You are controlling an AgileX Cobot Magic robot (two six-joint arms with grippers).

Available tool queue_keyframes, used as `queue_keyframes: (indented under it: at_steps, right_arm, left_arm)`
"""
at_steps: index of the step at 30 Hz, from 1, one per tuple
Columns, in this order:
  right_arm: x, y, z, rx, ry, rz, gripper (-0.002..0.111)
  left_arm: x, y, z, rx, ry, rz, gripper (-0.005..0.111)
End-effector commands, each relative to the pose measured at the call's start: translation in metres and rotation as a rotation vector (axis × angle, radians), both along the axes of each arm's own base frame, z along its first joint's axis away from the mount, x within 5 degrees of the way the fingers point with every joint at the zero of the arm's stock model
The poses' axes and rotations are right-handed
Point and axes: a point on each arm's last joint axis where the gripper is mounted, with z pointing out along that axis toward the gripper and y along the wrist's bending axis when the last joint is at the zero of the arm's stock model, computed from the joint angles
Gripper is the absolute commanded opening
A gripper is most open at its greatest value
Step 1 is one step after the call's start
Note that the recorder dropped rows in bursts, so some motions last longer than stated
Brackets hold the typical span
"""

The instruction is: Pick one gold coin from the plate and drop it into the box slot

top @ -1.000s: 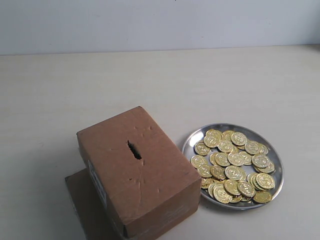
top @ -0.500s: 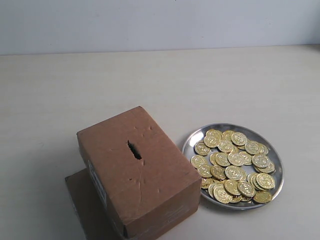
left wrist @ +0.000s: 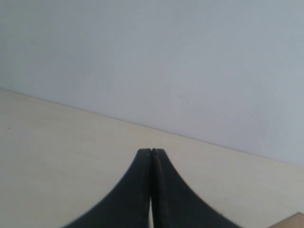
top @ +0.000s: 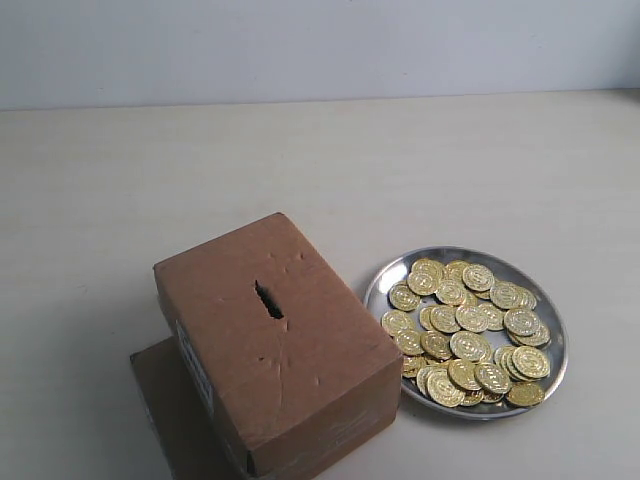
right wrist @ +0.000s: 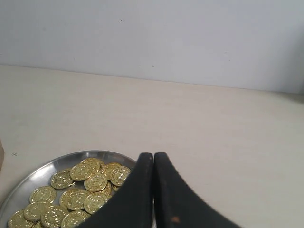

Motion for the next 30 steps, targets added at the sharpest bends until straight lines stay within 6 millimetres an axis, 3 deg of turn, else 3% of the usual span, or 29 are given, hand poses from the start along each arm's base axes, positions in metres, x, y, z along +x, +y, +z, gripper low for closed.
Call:
queue_keyframes:
  at_steps: [1, 6, 15, 30]
  right_arm:
    - [0.0, 0.0, -0.001, -0.008, -0.002, -0.005, 0.0]
    - [0.0, 0.0, -0.001, -0.008, -0.002, -0.005, 0.0]
    - [0.0, 0.0, -0.001, -0.008, -0.002, -0.005, 0.0]
    - [0.0, 0.0, -0.001, -0.008, -0.002, -0.005, 0.0]
  left_arm:
    - [-0.002, -0.007, -0.006, 0.145, 0.044, -0.119, 0.0]
    - [-0.006, -0.015, -0.02, 0.23, 0.185, -0.267, 0.0]
    - [-0.005, -0.007, -0.022, 0.115, 0.234, -0.167, 0.0]
    - [-0.004, -0.004, -0.023, 0.205, 0.234, -0.138, 0.0]
